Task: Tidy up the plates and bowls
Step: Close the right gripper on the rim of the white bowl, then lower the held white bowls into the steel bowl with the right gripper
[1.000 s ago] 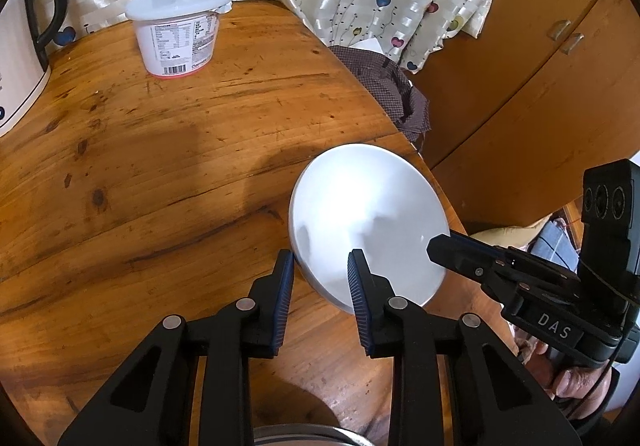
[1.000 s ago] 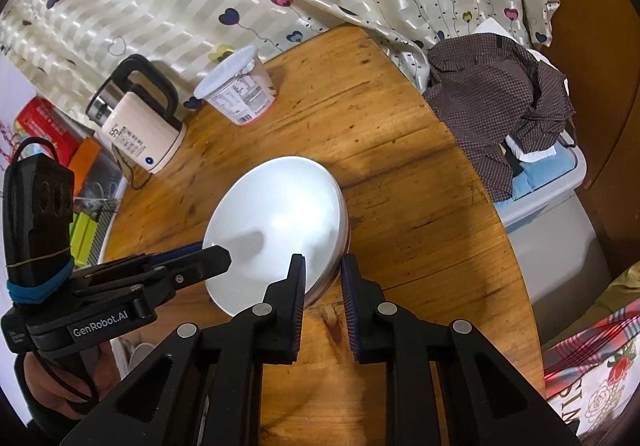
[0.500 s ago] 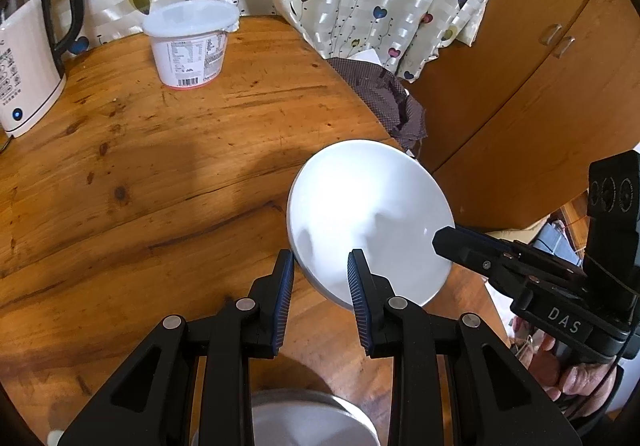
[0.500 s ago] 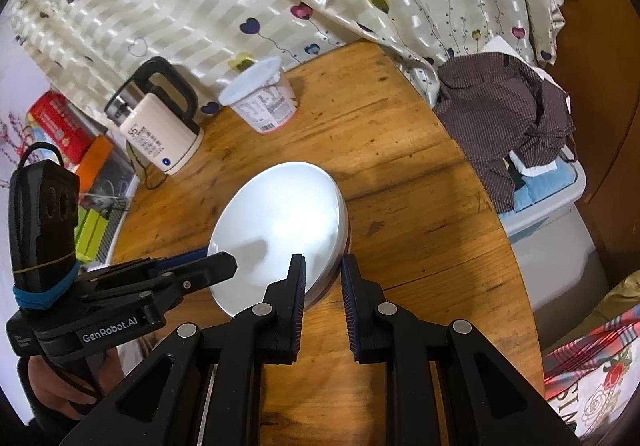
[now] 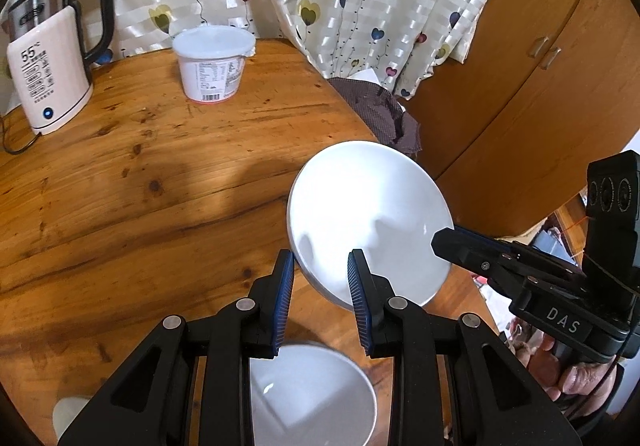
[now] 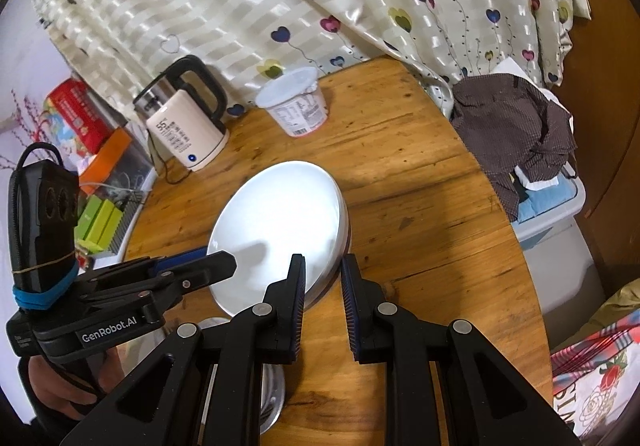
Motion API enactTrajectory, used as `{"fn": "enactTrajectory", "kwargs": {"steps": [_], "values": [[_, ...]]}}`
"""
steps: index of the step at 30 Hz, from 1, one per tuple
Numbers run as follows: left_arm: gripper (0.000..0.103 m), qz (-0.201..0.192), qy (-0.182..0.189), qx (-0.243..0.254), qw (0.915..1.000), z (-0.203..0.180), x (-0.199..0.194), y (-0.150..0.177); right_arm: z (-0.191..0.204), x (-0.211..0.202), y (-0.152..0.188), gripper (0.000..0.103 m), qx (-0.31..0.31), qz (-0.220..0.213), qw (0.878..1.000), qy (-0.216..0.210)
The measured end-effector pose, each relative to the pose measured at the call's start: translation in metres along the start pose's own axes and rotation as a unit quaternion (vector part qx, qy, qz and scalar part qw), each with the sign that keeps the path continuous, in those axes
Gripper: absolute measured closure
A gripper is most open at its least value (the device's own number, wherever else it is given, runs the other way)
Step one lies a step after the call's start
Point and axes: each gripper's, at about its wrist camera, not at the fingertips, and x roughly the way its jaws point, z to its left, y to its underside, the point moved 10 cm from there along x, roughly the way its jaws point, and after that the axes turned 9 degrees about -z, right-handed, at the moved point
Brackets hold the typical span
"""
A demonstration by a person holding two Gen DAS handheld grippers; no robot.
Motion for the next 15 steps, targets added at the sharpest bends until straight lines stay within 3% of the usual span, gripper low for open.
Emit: {"fn": "enactTrajectory", "kwargs": {"steps": [15], "values": [[0.074, -0.021, -0.014, -0.007, 0.9997, 0.012, -0.043, 0.018, 0.039, -0.019, 0.016, 0.085, -0.023, -0.003, 1.0, -0.017]]}}
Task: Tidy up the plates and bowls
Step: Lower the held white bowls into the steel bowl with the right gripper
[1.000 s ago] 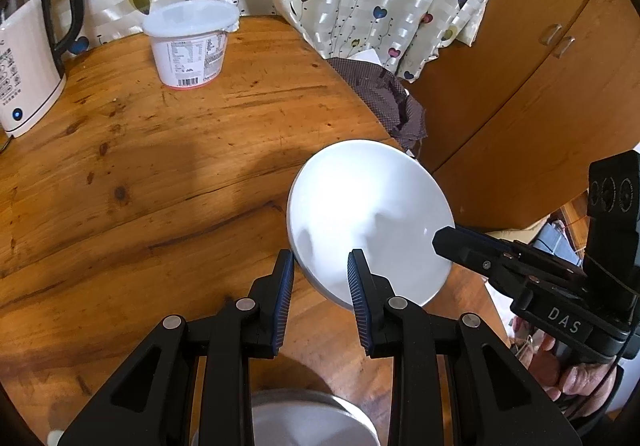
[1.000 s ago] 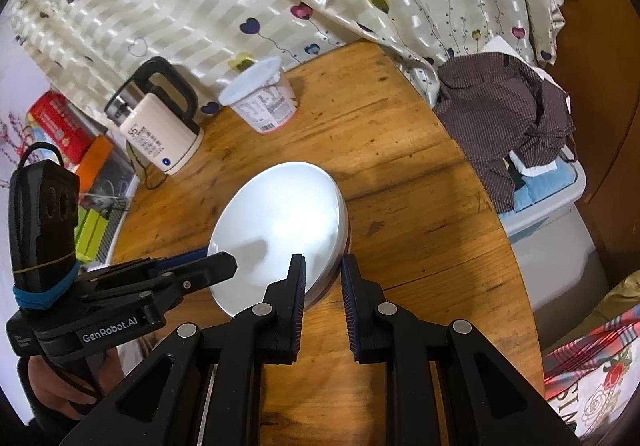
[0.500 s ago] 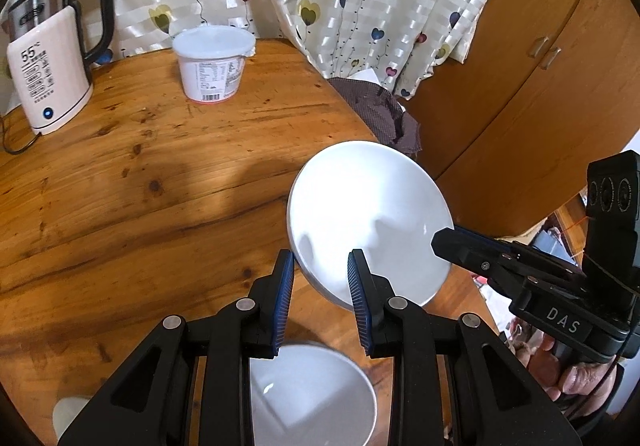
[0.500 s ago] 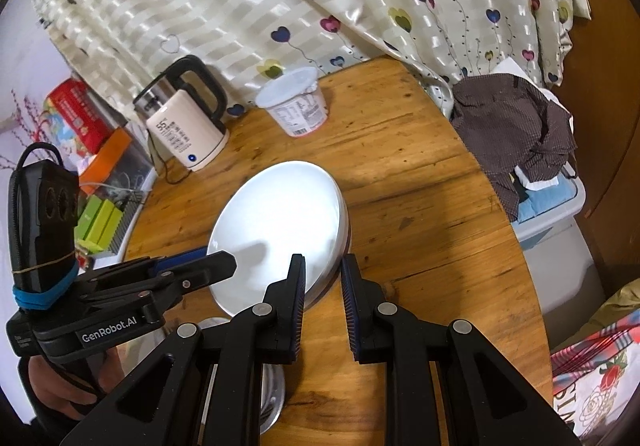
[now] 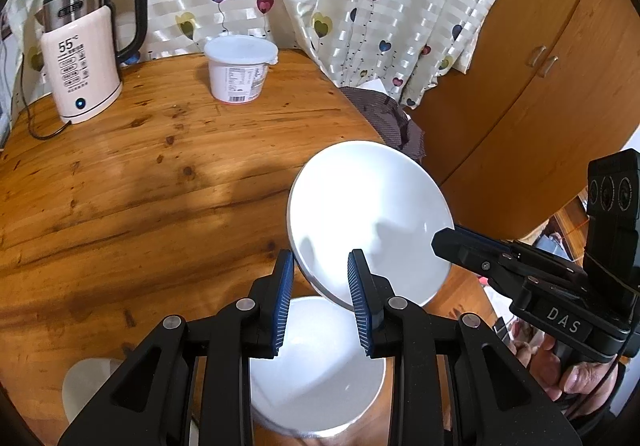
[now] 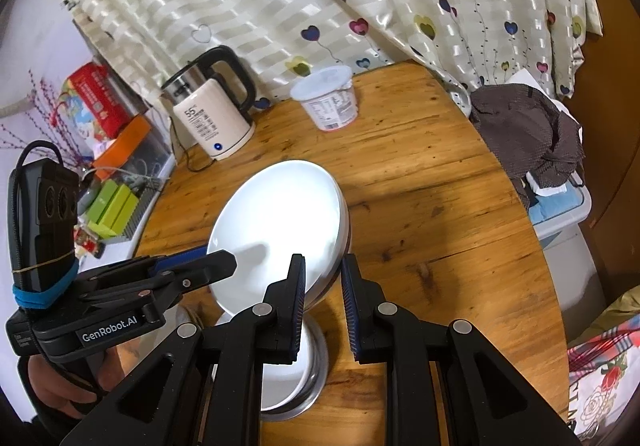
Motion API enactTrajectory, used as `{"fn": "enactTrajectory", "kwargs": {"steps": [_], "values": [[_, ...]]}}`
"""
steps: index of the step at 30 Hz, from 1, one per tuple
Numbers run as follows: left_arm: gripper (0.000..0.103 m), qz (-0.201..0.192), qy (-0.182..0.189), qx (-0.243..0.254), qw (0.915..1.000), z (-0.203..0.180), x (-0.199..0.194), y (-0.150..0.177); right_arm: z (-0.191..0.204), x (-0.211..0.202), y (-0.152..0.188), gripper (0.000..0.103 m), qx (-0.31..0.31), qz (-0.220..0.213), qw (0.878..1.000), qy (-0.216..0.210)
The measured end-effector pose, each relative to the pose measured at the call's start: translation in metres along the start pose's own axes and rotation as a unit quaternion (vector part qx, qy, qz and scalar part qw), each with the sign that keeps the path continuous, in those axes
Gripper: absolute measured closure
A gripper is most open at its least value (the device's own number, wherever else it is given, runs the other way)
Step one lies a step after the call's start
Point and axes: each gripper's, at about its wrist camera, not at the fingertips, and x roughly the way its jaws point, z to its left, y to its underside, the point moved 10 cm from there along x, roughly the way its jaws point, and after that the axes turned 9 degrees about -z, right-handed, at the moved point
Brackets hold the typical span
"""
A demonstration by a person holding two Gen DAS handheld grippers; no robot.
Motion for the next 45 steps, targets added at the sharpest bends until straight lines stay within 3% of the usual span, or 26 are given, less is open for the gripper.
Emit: {"fn": "enactTrajectory", "kwargs": {"steps": [22, 45], "values": [[0.074, 0.0, -0.02, -0.013, 0.9997, 0.019, -0.043, 0.042, 0.039, -0.015, 0.039, 0.085, -0.015, 0.016, 0.999, -0.026], [0.074, 0.037, -0.038, -0.023, 0.9983, 0.03, -0.037, 0.08, 0.037, -0.001, 0.075, 0.085, 0.003, 0.061, 0.997, -0.038]]}}
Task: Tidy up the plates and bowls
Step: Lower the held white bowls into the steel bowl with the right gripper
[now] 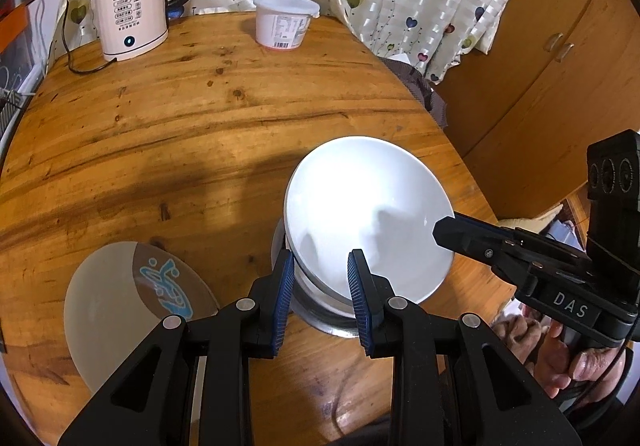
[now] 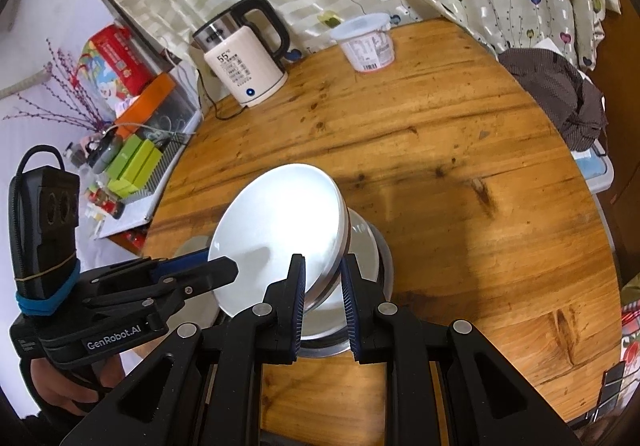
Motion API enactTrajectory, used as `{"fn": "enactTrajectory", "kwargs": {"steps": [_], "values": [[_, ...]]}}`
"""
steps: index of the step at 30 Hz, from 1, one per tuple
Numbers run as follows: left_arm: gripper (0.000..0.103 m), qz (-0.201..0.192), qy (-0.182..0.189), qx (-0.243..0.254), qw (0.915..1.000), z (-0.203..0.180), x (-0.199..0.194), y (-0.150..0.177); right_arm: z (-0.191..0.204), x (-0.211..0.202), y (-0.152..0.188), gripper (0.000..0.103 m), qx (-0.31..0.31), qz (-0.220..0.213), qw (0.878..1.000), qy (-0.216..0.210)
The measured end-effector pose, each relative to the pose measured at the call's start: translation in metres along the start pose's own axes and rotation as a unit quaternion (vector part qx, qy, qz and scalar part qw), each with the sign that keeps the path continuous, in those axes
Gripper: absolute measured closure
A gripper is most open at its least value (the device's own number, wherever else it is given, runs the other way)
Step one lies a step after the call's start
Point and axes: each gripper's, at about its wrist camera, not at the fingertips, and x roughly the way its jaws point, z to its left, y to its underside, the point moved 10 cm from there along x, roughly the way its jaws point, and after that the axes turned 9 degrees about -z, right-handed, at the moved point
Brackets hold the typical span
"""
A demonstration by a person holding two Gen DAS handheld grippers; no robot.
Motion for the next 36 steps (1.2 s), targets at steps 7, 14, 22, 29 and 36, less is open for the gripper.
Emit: {"fn": "enactTrajectory", "kwargs": {"steps": [7, 14, 22, 29, 36], "values": [[0.074, 0.01, -0.005, 0.001, 0.9999, 0.0, 0.005, 0.006, -0.005, 0.005, 0.007, 0.085, 0.005, 0.011, 1.0, 0.0], [0.074, 0.019, -0.007, 0.001, 0.9998, 0.001, 0.011, 0.012, -0.01, 0.009, 0.011, 0.085, 0.007, 0.02, 1.0, 0.004], [0.074, 0.021, -0.009, 0.002, 0.9997, -0.001, 0.014, 0.017, -0.013, 0.013, 0.016, 0.085, 0.0, 0.029, 0.999, 0.013], [0.074, 0.017, -0.007, -0.001, 0.9998, 0.001, 0.016, 0.019, -0.014, 0.015, 0.017, 0.084, -0.012, 0.032, 0.999, 0.015], [0.074, 0.002, -0.004, -0.004, 1.0, 0.001, 0.011, 0.016, -0.014, 0.015, 0.018, 0.083, -0.016, 0.033, 0.999, 0.014]]}}
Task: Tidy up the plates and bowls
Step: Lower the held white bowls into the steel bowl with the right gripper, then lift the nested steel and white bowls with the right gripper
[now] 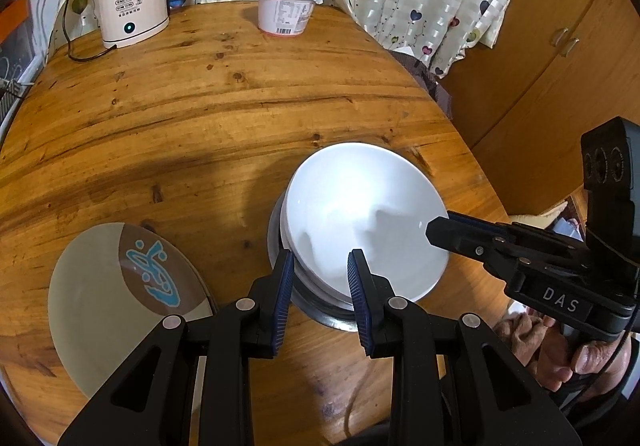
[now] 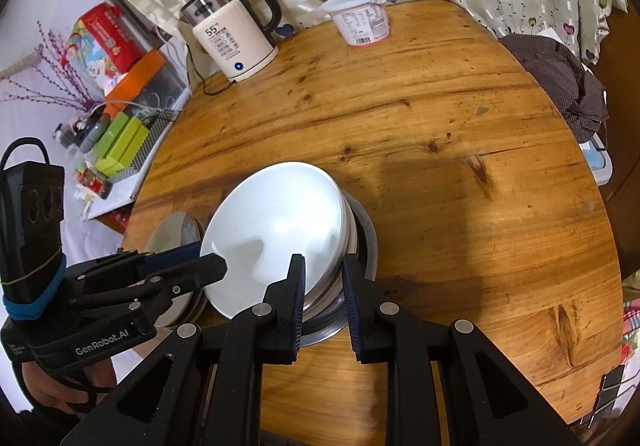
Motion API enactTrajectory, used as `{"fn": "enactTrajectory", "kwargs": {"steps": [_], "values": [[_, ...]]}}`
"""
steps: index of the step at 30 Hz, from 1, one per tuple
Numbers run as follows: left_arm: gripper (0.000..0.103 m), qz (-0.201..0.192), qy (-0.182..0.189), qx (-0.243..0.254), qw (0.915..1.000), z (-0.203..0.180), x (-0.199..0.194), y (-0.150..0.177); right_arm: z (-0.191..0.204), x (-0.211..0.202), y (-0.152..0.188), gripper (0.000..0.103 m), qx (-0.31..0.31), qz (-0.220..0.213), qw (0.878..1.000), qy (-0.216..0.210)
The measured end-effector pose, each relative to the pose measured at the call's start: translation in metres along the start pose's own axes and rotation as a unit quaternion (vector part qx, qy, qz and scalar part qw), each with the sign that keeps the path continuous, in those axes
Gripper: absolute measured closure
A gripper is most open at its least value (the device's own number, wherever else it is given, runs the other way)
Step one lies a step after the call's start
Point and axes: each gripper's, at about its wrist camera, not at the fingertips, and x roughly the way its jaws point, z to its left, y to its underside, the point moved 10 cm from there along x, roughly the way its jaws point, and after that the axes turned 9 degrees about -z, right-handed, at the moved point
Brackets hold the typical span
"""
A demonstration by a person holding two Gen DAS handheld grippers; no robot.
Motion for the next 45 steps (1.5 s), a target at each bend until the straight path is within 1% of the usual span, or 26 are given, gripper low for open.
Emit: {"fn": "enactTrajectory", "kwargs": {"steps": [7, 26, 37, 45], "values": [[0.074, -0.019, -0.002, -0.009, 0.9998, 0.002, -0.004, -0.002, 0.001, -0.002, 0.0, 0.083, -0.008, -0.002, 1.0, -0.002], [0.074, -0.057, -0.022, -0.003, 0.9981, 0.006, -0.015, -0.004, 0.001, -0.008, -0.004, 0.083, -0.009, -0.015, 1.0, -0.007], [0.074, -0.068, -0.022, -0.016, 0.9973, 0.013, -0.016, -0.003, 0.002, -0.008, -0.005, 0.083, -0.009, -0.017, 1.0, -0.007], [0.074, -0.067, -0.015, -0.033, 0.9971, 0.019, -0.015, 0.0, 0.001, -0.008, -0.006, 0.083, -0.006, -0.014, 1.0, -0.007]]}}
